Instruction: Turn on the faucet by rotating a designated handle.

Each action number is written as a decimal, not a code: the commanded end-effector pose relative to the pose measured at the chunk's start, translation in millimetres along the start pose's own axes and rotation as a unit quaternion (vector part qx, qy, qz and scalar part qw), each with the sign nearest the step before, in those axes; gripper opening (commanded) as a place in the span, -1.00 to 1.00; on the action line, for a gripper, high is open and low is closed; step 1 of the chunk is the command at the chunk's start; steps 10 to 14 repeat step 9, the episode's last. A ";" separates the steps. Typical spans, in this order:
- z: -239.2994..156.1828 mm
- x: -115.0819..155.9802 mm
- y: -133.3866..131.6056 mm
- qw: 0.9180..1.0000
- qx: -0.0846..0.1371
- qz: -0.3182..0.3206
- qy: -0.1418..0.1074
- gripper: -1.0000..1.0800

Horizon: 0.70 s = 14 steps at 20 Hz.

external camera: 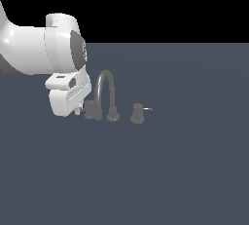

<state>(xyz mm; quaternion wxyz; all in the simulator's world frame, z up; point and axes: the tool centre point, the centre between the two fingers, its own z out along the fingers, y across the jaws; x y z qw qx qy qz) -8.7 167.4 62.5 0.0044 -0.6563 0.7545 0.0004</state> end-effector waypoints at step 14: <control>-0.8 49.6 -9.4 1.000 -0.002 0.009 0.003 -1.00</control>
